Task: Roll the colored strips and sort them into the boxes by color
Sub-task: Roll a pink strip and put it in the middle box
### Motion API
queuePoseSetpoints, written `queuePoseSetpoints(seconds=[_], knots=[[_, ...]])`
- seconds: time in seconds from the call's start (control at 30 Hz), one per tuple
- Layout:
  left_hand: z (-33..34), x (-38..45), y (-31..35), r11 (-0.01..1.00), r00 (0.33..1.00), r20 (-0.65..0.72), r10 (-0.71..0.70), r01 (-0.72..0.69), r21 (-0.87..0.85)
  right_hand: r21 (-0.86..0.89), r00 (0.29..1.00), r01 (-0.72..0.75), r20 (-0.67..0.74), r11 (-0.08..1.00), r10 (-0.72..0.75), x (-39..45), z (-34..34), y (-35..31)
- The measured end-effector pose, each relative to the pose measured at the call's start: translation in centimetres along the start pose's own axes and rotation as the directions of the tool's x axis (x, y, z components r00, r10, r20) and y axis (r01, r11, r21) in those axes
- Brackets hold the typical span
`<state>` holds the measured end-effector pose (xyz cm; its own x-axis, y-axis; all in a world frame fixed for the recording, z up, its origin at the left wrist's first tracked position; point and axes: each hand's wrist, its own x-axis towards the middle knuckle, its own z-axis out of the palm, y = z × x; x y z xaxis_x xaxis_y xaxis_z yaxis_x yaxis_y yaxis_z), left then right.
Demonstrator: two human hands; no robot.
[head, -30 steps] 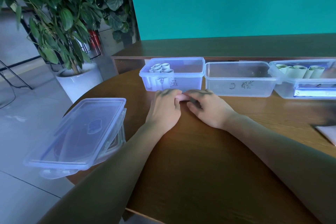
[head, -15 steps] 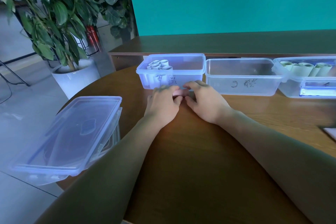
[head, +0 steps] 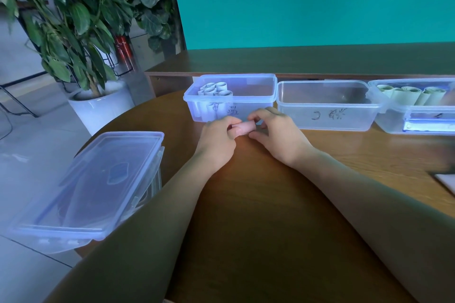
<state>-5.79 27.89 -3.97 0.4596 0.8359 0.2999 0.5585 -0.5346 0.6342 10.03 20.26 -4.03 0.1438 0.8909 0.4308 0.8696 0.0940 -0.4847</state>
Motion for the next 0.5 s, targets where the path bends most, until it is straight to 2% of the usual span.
queuePoseSetpoints(seconds=[0.17, 0.37, 0.5], knots=[[-0.6, -0.8, 0.3, 0.996, 0.998, 0.037, 0.053, -0.051, -0.073, 0.115, 0.999, 0.005, -0.05, 0.993, 0.001, -0.9, -0.9, 0.0], [-0.8, -2.5, 1.5, 0.975, 0.985, -0.023, 0.171, -0.172, -0.142, 0.213, 0.995, -0.086, -0.027, 0.973, 0.094, -2.9, -2.4, 0.1], [-0.5, -3.5, 2.5, 0.951, 0.965, -0.019, 0.261, -0.26, -0.168, 0.234, 0.995, -0.097, -0.007, 0.967, 0.101, -4.9, -3.7, -0.2]])
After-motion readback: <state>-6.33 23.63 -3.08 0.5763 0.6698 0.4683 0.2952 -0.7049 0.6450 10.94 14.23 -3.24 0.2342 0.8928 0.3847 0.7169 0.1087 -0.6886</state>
